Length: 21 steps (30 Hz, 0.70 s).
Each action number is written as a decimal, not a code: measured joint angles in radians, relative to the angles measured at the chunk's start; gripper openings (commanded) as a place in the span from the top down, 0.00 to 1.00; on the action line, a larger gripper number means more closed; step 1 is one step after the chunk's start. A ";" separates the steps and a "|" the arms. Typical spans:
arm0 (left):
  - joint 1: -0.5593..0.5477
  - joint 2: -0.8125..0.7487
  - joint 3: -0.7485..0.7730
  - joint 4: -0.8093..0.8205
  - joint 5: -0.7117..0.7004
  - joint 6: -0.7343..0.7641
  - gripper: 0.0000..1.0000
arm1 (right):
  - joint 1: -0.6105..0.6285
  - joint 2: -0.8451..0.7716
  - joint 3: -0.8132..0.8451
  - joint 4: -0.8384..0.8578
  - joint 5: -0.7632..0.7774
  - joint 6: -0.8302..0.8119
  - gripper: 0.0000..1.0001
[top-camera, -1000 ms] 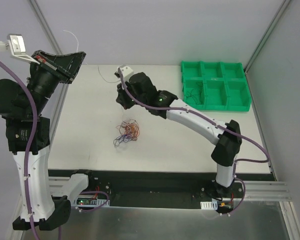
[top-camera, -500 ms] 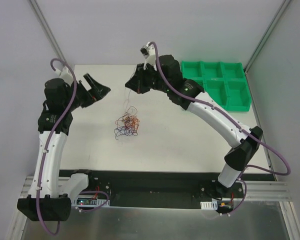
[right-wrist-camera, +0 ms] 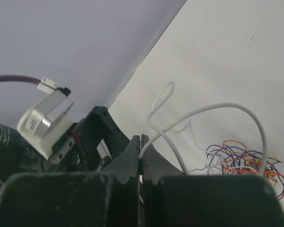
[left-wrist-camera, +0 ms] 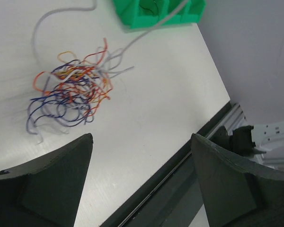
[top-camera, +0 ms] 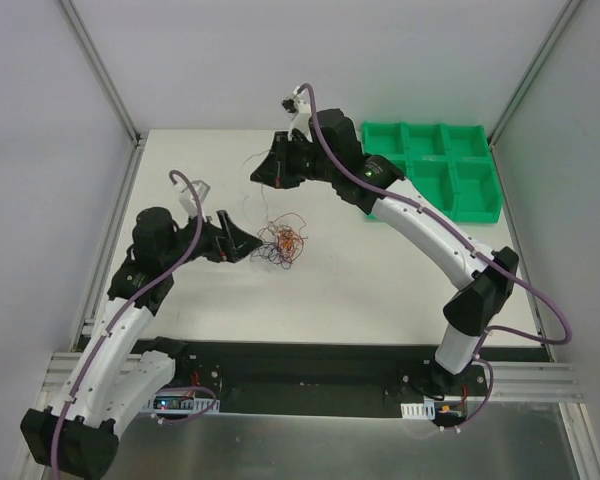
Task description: Untangle the cables
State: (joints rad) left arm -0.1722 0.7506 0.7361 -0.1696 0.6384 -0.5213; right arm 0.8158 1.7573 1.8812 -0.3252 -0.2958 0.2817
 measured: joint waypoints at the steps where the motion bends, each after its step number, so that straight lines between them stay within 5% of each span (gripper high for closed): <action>1: -0.056 0.009 -0.008 0.018 -0.028 0.011 0.15 | 0.000 0.000 -0.006 0.002 -0.002 0.005 0.99; 6: -0.171 0.093 -0.010 0.140 -0.142 0.046 0.17 | 0.006 0.000 -0.026 0.004 -0.005 0.024 1.00; 14: -0.174 0.329 -0.008 0.248 -0.320 0.058 0.41 | 0.060 -0.004 0.012 -0.013 -0.002 0.034 1.00; 21: -0.172 0.406 -0.126 0.301 -0.464 0.000 0.56 | 0.070 0.023 0.377 -0.090 0.031 0.031 1.00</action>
State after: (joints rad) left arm -0.3439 1.1564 0.6106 0.1318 0.1745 -0.5217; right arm 0.8856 1.7805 2.2581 -0.4156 -0.2646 0.3130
